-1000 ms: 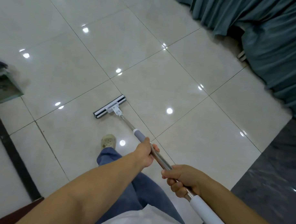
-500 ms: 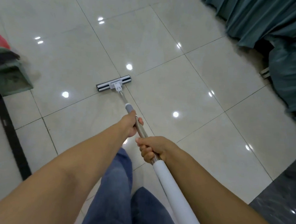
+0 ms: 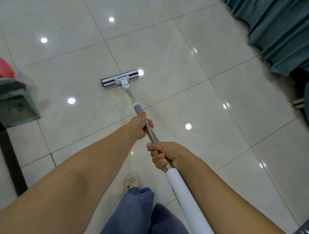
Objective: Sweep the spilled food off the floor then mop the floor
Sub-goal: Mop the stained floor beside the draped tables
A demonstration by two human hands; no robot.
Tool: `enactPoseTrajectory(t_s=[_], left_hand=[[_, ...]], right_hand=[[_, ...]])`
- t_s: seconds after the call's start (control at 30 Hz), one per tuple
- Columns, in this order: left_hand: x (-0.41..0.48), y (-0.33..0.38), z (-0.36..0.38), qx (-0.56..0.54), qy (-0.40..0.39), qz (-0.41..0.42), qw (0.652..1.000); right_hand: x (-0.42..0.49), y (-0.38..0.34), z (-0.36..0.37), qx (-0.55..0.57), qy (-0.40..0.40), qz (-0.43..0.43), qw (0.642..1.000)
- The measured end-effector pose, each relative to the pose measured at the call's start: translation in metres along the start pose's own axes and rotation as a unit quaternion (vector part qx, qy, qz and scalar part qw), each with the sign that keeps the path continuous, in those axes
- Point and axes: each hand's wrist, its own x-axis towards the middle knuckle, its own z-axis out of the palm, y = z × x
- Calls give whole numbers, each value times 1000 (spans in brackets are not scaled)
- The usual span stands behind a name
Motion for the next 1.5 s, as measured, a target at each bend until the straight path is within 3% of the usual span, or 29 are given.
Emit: enactPoseTrajectory(t_s=[0.37, 0.77, 1.23, 1.5], left_hand=[[66, 172, 53, -14, 14, 19, 1000], [161, 391, 124, -49, 67, 25, 996], [264, 614, 168, -133, 89, 26, 987], [309, 710, 193, -109, 129, 28, 985]], right_hand=[[38, -181, 56, 2, -21, 4, 1000], [96, -425, 115, -54, -33, 29, 998], [161, -658, 198, -96, -42, 41, 994], [195, -758, 227, -76, -59, 52, 994]])
